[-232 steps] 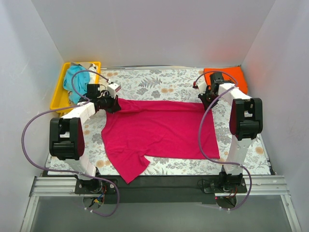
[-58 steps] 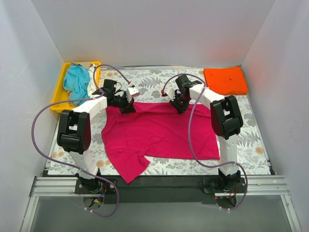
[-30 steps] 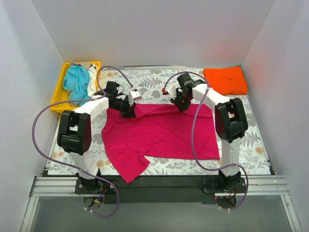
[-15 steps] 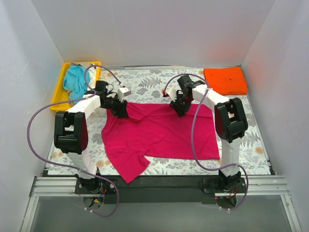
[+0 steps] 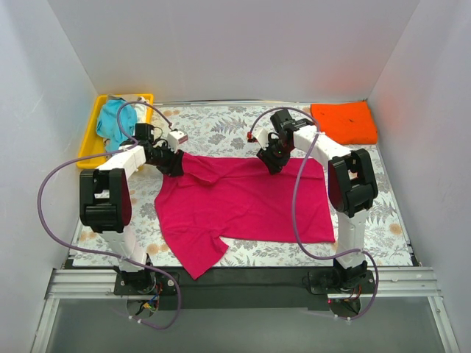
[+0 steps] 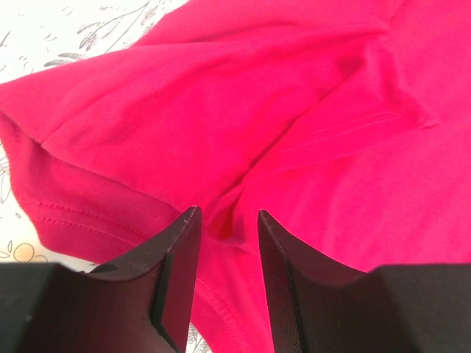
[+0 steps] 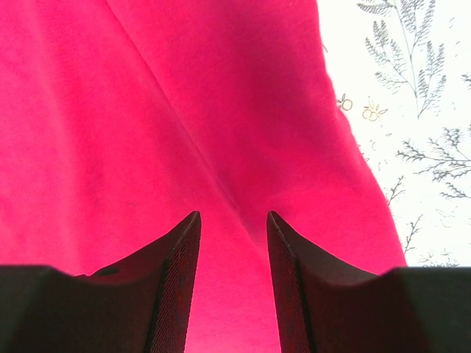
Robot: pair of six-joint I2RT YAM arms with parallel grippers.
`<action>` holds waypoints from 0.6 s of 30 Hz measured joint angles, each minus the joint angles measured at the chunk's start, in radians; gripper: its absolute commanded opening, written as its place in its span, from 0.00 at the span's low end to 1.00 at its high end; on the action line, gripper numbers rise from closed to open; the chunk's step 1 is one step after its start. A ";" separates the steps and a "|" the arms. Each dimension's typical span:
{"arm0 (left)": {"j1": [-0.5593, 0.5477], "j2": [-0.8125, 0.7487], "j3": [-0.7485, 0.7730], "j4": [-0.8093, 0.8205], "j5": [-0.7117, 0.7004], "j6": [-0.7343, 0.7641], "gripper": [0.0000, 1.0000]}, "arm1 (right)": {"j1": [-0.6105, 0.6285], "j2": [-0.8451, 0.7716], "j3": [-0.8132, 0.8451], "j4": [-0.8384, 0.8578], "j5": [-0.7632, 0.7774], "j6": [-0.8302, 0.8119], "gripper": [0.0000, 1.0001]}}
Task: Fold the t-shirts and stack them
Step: Fold the tshirt
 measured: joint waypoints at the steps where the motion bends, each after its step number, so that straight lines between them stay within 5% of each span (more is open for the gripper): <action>1: 0.000 0.003 0.000 0.005 -0.008 -0.004 0.36 | 0.000 0.000 0.004 -0.002 -0.001 0.001 0.41; 12: 0.000 0.010 0.000 -0.088 0.034 0.018 0.31 | 0.000 0.000 0.014 -0.005 0.002 0.001 0.41; 18: 0.000 0.005 -0.010 -0.117 0.055 0.040 0.01 | 0.000 0.000 0.015 -0.005 0.006 0.000 0.40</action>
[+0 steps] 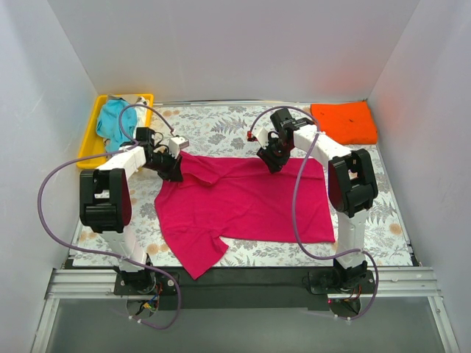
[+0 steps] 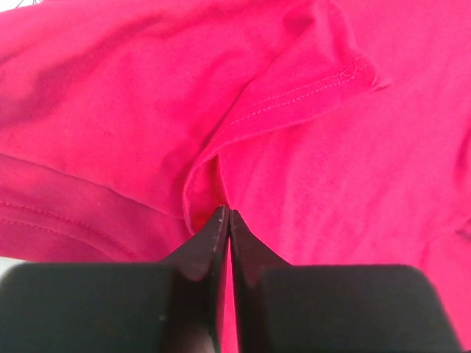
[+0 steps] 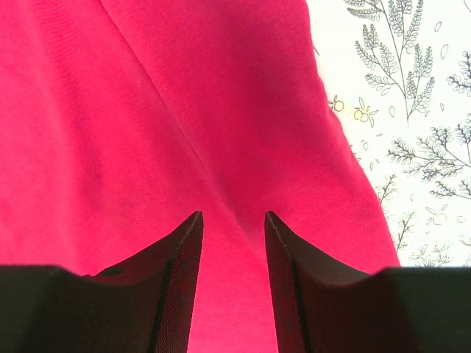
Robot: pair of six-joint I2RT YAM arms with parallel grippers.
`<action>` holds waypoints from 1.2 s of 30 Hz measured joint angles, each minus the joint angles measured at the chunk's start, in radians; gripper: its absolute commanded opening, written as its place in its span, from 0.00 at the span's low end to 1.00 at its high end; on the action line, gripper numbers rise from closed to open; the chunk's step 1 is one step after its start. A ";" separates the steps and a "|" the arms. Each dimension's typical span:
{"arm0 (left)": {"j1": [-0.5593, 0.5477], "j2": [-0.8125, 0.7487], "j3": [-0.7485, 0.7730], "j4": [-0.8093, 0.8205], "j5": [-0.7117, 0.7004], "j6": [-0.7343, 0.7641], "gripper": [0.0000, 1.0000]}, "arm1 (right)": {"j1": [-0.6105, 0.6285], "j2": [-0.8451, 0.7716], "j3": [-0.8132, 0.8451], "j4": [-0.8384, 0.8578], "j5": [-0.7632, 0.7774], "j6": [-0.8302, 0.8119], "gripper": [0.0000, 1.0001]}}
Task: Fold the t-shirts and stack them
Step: Fold the tshirt
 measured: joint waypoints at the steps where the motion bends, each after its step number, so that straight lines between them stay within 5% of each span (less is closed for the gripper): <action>1: 0.000 -0.003 -0.002 -0.003 0.002 0.005 0.00 | 0.000 0.000 0.000 0.000 0.000 0.000 0.39; 15: -0.005 -0.166 -0.179 -0.140 0.033 0.293 0.01 | -0.021 -0.007 -0.003 0.000 0.007 -0.005 0.41; 17: -0.008 -0.169 -0.209 -0.151 0.022 0.335 0.16 | -0.031 -0.017 -0.013 -0.002 0.007 -0.005 0.41; 21: -0.012 -0.169 -0.221 -0.175 0.019 0.368 0.28 | -0.053 -0.042 -0.037 -0.017 0.006 -0.005 0.41; 26: -0.006 -0.141 -0.085 -0.174 0.058 0.238 0.33 | -0.118 -0.062 -0.046 -0.027 -0.001 -0.003 0.39; 36: 0.035 0.050 0.111 0.245 -0.069 -0.218 0.29 | -0.304 -0.024 -0.014 -0.032 0.046 0.055 0.32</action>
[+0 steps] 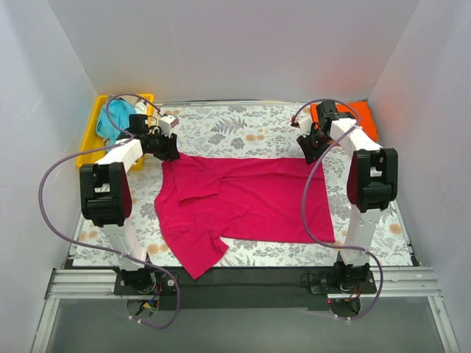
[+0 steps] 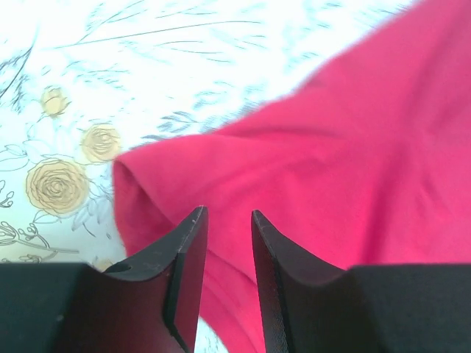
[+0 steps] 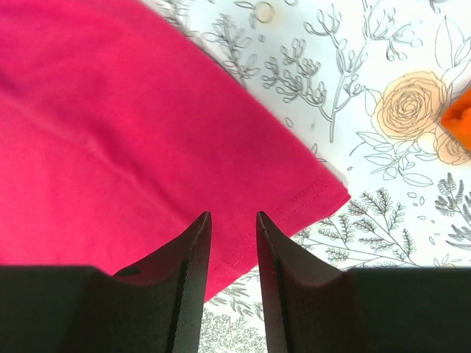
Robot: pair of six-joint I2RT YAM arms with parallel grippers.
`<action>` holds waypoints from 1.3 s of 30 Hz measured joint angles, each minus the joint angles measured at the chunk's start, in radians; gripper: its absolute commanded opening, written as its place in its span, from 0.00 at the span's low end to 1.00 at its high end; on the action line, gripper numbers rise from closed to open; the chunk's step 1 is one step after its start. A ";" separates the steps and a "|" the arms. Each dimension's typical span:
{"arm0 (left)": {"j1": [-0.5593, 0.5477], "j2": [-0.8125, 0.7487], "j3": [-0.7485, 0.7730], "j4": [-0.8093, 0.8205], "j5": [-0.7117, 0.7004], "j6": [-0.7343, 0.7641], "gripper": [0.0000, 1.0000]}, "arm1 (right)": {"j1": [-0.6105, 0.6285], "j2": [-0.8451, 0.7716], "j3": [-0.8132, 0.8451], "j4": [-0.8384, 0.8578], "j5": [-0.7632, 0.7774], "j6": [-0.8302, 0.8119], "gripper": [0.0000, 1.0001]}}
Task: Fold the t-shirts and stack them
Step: Fold the tshirt
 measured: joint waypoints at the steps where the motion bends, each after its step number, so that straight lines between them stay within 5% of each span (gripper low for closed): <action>1: 0.000 0.026 0.005 0.031 -0.022 -0.034 0.28 | -0.006 0.016 0.009 -0.002 0.005 0.010 0.31; 10: -0.011 0.146 0.010 0.194 -0.221 -0.206 0.21 | -0.012 0.132 0.041 0.004 0.052 0.057 0.30; 24: -0.026 0.177 0.023 0.210 -0.411 -0.274 0.15 | -0.011 0.166 0.089 -0.006 0.101 0.101 0.32; 30: -0.027 0.284 0.183 0.177 -0.451 -0.300 0.15 | -0.011 0.268 0.256 -0.030 0.113 0.103 0.34; 36: -0.025 0.343 0.285 0.145 -0.428 -0.304 0.32 | -0.011 0.294 0.303 -0.020 0.119 0.100 0.43; 39: -0.022 0.332 0.285 0.116 -0.357 -0.306 0.40 | -0.011 0.279 0.294 -0.013 0.093 0.099 0.55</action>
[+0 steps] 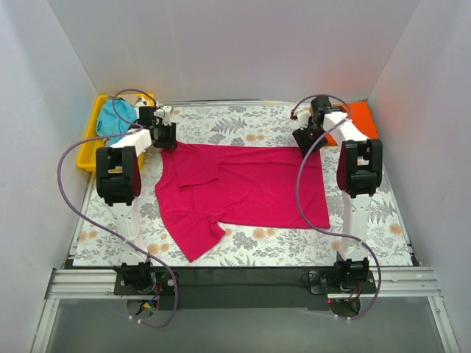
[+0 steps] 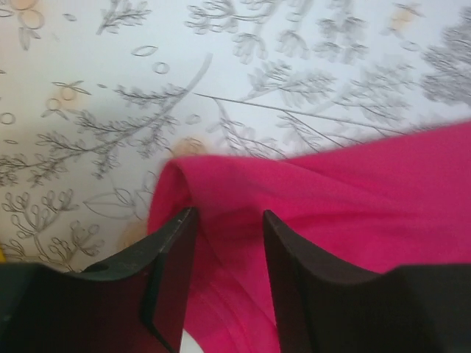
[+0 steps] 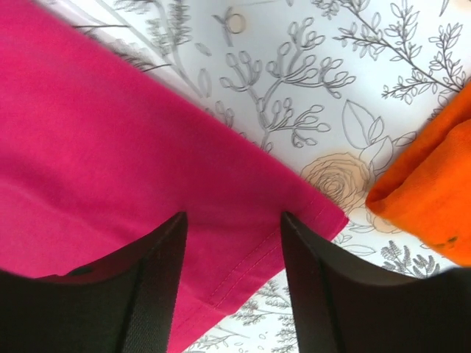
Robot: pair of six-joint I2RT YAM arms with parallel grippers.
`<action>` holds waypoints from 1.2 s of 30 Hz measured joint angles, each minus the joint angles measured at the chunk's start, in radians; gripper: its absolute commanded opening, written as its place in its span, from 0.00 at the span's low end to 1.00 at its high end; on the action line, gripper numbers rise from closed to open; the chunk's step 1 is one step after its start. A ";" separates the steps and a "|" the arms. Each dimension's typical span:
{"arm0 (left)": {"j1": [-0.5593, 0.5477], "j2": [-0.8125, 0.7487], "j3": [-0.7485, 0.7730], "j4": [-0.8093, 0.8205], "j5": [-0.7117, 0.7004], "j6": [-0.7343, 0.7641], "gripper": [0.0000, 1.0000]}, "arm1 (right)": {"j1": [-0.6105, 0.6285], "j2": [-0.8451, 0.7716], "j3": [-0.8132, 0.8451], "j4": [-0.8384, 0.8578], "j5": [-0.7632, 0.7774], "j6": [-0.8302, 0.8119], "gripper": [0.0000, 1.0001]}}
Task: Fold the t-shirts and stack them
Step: Fold the tshirt
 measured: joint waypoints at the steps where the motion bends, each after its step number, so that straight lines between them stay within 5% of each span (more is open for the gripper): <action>1: 0.001 -0.011 -0.003 -0.010 0.032 -0.002 0.45 | -0.001 -0.015 -0.010 0.002 -0.018 -0.002 0.59; 8: 0.002 -0.327 -0.119 -0.055 0.240 0.056 0.46 | 0.021 -0.315 -0.109 -0.026 -0.137 -0.060 0.58; 15: -0.014 -0.839 -0.396 -0.248 0.426 0.431 0.44 | 0.040 -0.764 -0.523 -0.027 -0.169 -0.214 0.50; 20: -0.098 -1.049 -0.684 -0.522 0.428 0.727 0.45 | 0.051 -0.893 -0.886 -0.081 -0.129 -0.302 0.47; 25: -0.263 -1.293 -0.956 -0.714 0.349 0.859 0.47 | 0.097 -0.983 -1.064 -0.088 -0.080 -0.343 0.46; 36: -0.430 -1.245 -1.015 -0.696 0.254 0.867 0.47 | 0.238 -1.132 -1.275 -0.005 0.040 -0.358 0.46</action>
